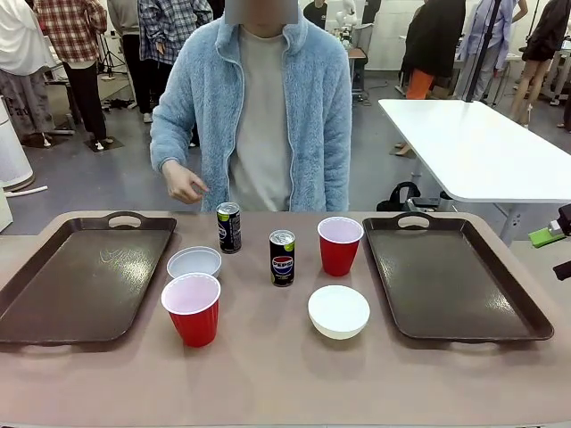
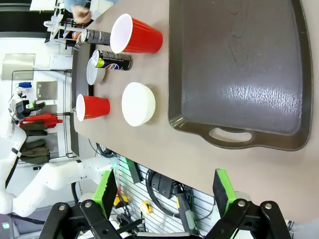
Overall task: Prepare tableware on both trays.
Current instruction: Pick up a Picnic Bowl from the table and place it on a Handle tray.
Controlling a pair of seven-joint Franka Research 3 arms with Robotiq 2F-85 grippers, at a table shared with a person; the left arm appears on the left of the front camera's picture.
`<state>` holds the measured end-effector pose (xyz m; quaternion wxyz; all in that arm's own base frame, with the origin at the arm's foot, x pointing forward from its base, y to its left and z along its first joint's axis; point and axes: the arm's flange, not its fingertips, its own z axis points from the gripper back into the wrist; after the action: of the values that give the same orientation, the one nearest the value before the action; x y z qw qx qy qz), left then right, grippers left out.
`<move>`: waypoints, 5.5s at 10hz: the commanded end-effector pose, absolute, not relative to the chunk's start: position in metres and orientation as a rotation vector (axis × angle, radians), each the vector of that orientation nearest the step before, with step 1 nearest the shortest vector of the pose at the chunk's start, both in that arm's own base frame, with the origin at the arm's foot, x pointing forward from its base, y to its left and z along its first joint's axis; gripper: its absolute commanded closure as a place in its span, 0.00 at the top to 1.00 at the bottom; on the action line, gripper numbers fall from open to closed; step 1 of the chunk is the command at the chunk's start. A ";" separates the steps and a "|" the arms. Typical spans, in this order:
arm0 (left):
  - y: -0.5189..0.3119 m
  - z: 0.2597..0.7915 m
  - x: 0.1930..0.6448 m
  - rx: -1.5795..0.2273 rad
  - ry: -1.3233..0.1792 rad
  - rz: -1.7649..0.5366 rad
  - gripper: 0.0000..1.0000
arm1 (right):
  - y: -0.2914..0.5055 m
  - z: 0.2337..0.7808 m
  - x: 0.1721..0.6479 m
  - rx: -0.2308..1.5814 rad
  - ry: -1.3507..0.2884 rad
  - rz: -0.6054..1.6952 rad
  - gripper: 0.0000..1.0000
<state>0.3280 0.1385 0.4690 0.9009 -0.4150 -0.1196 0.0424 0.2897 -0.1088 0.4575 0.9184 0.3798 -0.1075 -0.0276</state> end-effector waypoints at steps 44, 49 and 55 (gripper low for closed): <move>0.139 0.469 0.329 -0.874 -0.255 0.082 1.00 | 0.240 0.337 0.360 0.046 -0.085 0.020 0.00; 0.139 0.469 0.329 -0.874 -0.255 0.082 1.00 | 0.236 0.369 0.351 0.079 -0.017 0.018 0.00; 0.139 0.469 0.329 -0.874 -0.255 0.082 1.00 | 0.172 0.463 0.387 0.030 0.016 -0.001 0.00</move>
<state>0.3286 0.1382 0.4689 0.9022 -0.4126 -0.1177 0.0435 0.3675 0.1898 0.4653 0.9990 0.0408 -0.0123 -0.0142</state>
